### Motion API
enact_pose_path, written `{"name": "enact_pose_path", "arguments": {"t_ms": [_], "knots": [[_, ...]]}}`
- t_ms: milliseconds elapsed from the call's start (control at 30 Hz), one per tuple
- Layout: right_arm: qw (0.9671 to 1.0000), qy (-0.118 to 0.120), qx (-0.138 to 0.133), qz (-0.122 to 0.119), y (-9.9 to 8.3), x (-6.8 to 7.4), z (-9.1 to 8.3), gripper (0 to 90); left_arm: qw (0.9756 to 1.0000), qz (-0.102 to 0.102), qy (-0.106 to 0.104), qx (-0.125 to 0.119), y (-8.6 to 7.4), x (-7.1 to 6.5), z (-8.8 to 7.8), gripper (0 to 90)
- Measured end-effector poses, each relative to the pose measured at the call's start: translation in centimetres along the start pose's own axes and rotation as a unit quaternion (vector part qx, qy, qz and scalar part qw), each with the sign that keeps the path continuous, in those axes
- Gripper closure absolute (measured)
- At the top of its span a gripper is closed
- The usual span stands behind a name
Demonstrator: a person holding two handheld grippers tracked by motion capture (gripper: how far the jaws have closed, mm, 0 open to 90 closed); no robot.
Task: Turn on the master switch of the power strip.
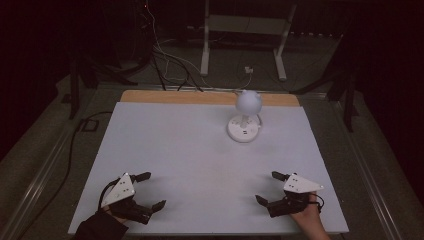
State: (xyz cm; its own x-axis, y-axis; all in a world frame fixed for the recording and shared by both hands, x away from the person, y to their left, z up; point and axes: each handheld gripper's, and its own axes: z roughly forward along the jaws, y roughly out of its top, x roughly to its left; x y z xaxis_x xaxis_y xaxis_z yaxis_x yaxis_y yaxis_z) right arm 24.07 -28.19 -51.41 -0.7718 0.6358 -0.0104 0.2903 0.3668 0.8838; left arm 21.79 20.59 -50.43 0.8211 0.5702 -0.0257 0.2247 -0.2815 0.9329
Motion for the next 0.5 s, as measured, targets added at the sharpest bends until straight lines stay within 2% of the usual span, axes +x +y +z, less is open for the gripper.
{"name": "enact_pose_path", "arguments": {"t_ms": [167, 367, 433, 500], "knots": [[0.9999, 0.003, 0.004, -0.009, 0.0, 0.32, 0.13, 0.0, 1.0, 0.001, -0.002, 0.001, 0.02, -0.05, 0.01, 0.1], [0.9996, 0.007, 0.024, -0.01, 0.15, 0.17, 0.16, 0.0, 1.0, -0.003, -0.007, 0.001, -0.02, -0.03, 0.05, 0.1], [0.9993, 0.017, 0.031, -0.012, 0.13, 0.3, 0.31, 0.0, 1.0, -0.003, -0.007, 0.001, -0.04, -0.02, 0.08, 0.1], [0.999, 0.036, 0.027, 0.0, 0.16, 0.41, 0.39, 0.0, 0.9999, -0.009, -0.008, 0.0, -0.07, 0.03, 0.09, 0.1]]}}
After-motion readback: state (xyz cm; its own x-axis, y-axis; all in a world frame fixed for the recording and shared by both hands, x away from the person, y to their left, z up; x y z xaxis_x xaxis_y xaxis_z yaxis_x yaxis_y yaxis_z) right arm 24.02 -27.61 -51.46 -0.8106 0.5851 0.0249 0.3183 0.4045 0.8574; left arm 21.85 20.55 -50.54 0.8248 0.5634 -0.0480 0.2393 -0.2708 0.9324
